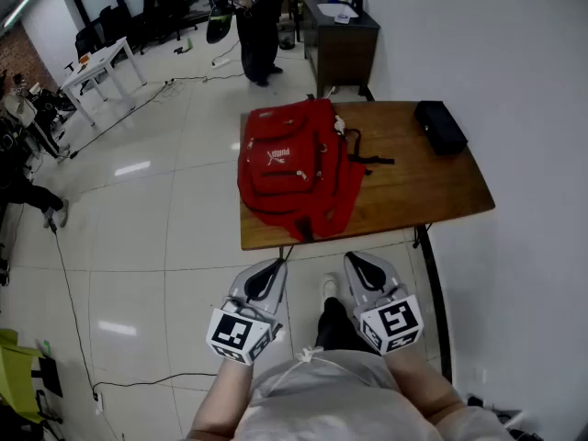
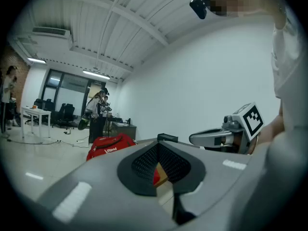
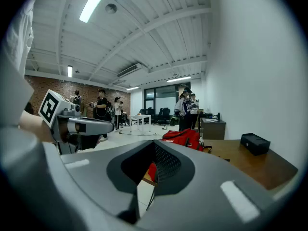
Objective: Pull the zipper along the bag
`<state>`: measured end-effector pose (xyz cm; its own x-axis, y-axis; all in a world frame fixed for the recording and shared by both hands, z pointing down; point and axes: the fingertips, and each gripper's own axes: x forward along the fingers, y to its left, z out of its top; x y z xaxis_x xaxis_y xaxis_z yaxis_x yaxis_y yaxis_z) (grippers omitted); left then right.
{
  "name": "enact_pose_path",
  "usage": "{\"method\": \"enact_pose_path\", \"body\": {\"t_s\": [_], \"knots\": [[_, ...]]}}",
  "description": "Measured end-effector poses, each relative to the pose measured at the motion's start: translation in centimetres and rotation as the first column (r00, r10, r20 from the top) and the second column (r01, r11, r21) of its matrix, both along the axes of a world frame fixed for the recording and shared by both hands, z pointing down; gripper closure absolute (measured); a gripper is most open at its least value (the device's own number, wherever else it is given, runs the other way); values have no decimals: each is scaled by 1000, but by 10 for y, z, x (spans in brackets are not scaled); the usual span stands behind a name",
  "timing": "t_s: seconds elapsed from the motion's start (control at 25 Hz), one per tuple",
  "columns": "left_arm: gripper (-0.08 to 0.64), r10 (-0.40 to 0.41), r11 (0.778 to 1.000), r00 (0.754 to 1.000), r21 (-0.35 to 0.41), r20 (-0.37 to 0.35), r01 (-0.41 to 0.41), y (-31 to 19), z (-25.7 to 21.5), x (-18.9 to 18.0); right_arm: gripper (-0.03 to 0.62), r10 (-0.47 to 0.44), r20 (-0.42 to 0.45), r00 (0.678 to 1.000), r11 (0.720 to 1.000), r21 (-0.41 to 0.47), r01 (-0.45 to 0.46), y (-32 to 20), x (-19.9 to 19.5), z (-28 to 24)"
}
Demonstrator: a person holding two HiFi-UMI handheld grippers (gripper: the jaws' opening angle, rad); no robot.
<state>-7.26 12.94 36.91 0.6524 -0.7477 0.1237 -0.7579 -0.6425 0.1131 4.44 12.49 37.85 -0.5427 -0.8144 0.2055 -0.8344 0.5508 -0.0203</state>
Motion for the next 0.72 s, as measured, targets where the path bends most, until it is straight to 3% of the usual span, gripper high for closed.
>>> {"method": "enact_pose_path", "body": {"t_s": [0.4,0.72], "knots": [[554,-52,994,998,-91,30,55,-154,45,26,584,-105,-42,994,994,-28,104,-158,16,28],[554,-34,971,999,-236,40,43,-248,96,54,584,-244,-63,968,956,-182,230,-253,13,91]]}}
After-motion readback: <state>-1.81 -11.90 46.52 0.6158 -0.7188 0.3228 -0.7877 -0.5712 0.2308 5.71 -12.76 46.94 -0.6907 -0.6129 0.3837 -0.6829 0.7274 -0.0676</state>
